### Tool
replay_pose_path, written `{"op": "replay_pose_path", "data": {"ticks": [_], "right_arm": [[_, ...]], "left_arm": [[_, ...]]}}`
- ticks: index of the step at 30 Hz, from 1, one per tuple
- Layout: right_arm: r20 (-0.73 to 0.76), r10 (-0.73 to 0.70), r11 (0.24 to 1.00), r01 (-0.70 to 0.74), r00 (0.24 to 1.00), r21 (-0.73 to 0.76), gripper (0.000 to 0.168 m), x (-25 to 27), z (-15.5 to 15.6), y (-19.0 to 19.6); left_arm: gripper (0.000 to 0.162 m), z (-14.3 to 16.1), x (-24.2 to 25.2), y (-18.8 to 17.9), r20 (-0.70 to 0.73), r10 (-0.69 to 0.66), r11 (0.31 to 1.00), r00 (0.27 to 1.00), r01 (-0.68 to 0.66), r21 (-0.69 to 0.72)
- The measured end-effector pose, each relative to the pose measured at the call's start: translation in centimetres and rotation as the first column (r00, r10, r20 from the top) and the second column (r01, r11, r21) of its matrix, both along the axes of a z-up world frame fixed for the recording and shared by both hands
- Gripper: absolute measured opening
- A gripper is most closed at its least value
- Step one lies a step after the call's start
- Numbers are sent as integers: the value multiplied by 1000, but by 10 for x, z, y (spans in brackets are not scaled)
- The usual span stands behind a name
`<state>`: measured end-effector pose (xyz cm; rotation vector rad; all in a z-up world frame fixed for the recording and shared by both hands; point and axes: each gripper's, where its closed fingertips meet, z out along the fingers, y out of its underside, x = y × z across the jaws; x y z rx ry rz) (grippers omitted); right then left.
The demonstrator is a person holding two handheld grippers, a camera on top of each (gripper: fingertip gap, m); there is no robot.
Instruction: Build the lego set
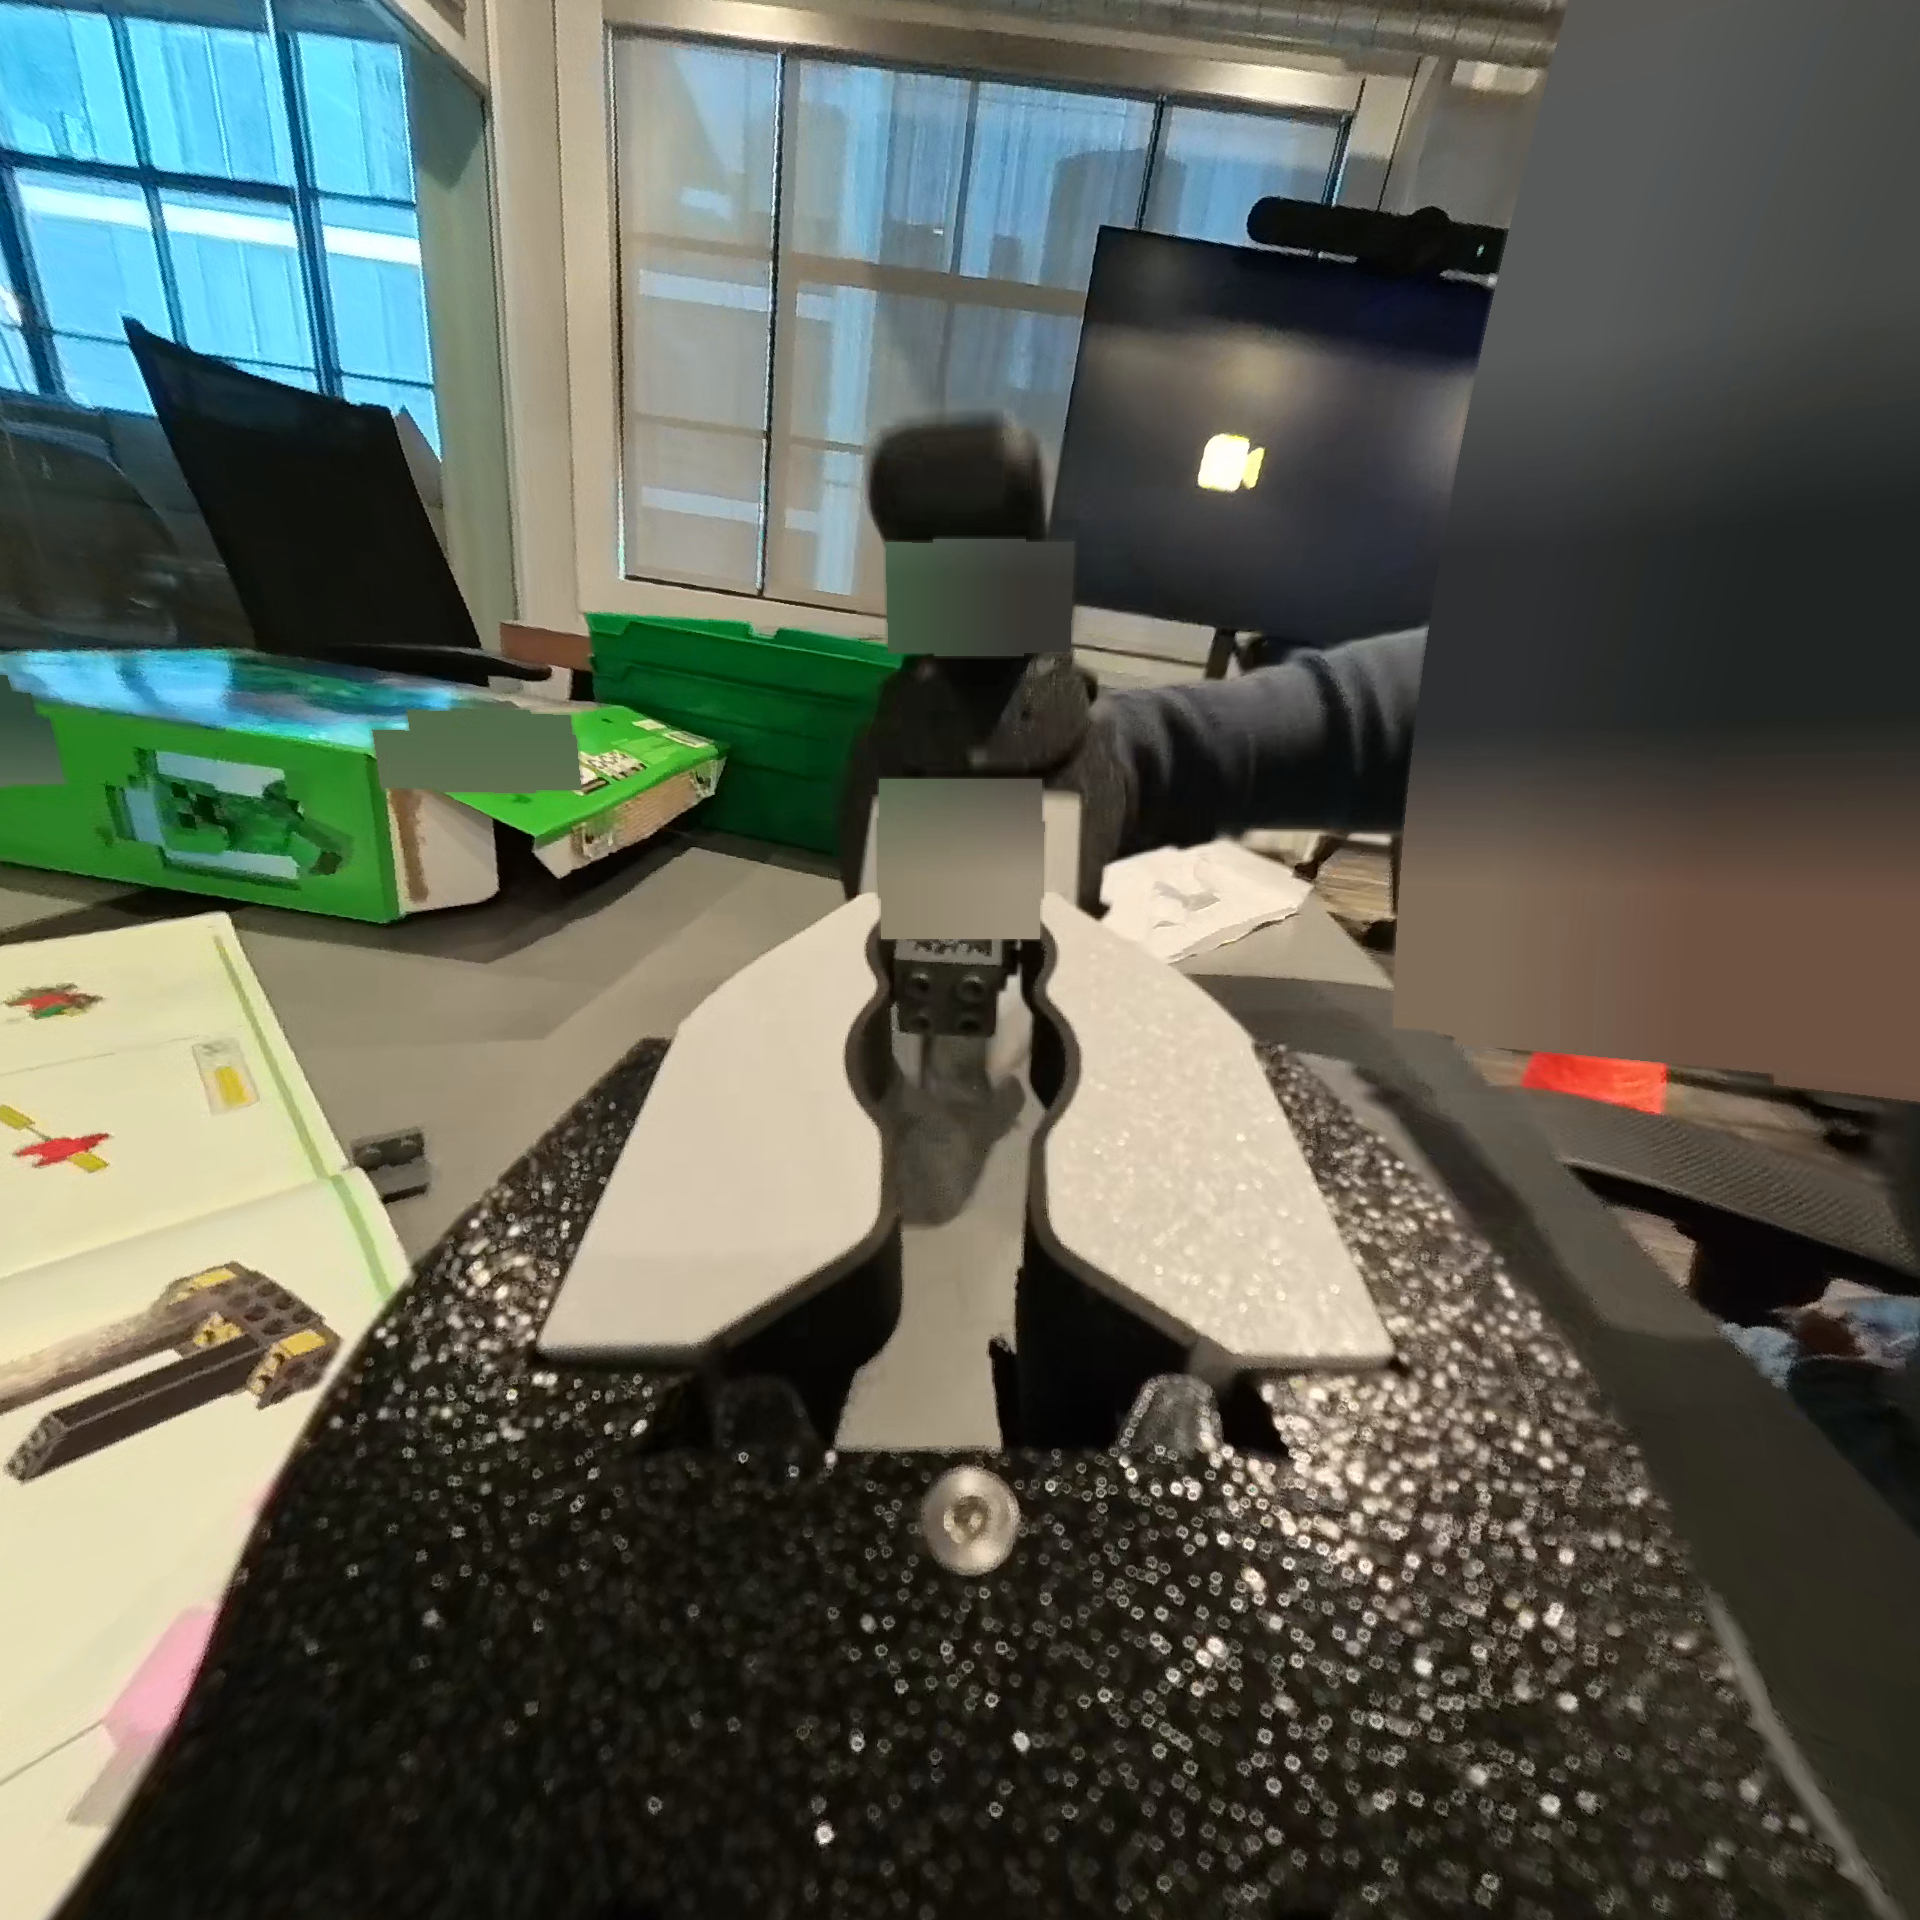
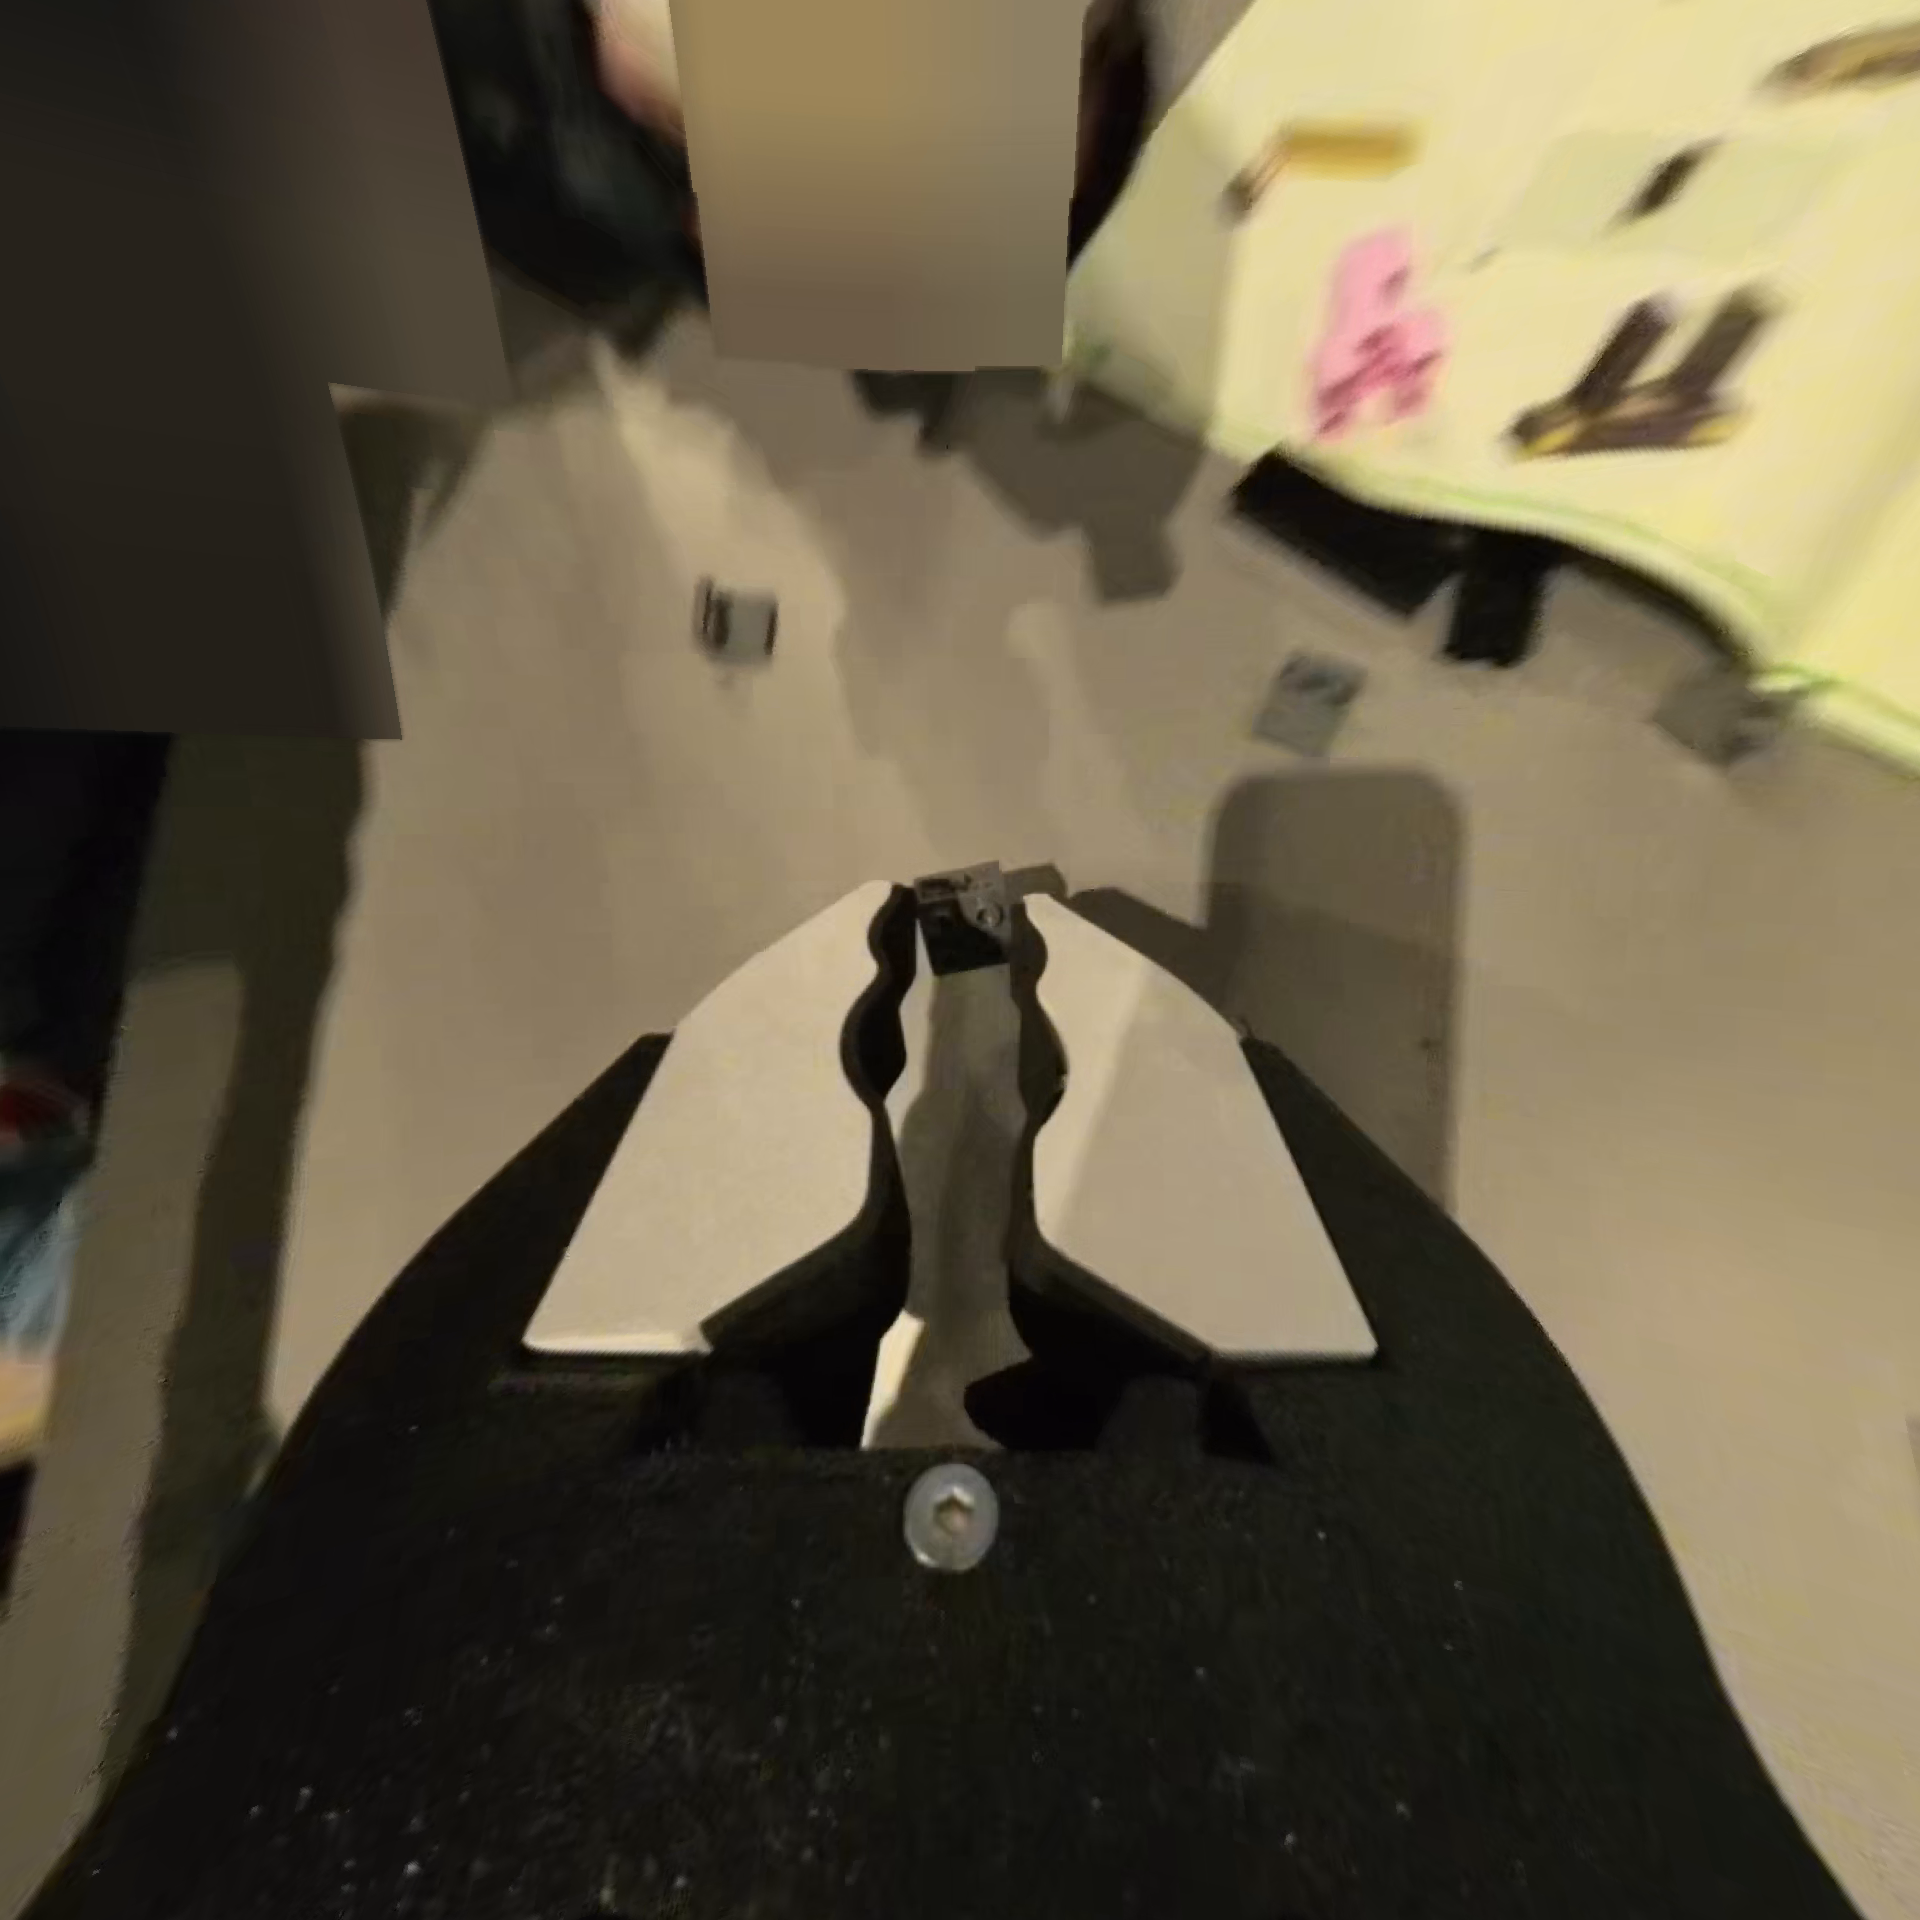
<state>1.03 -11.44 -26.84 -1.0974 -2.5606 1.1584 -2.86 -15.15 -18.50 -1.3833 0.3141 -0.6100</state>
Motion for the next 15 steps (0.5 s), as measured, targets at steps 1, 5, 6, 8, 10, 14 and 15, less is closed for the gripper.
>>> {"op": "replay_pose_path", "data": {"ticks": [1, 5, 6, 8, 10, 14, 15], "right_arm": [[-37, -101, 993, 98, 994, -69, 17, -8, 12, 2], [-136, -316, 894, 247, 939, -373, 16, -20, 65, -5], [-150, -339, 878, 255, 929, -405, 17, -20, 72, -8], [-194, -358, 880, 260, 913, -398, 17, -20, 77, -13], [-257, -330, 909, 232, 908, -347, 17, -18, 78, -21], [-364, -310, 924, 187, 878, -334, 17, -15, 93, -27], [-362, -304, 927, 186, 881, -325, 17, -15, 93, -27]], "left_arm": [[22, 0, 1, 0, -18, 7, 1000, 1000, -7, 7], [21, -3, 4, 0, -96, 34, 999, 995, -31, 27], [21, -3, 6, 0, -111, 36, 999, 993, -33, 29], [21, -5, 9, 0, -140, 32, 999, 990, -28, 28], [21, -6, 12, 0, -159, 28, 999, 987, -24, 27], [21, -6, 11, 0, -146, 20, 1000, 989, -17, 25], [21, -6, 11, 0, -146, 18, 1000, 989, -14, 25]]}}
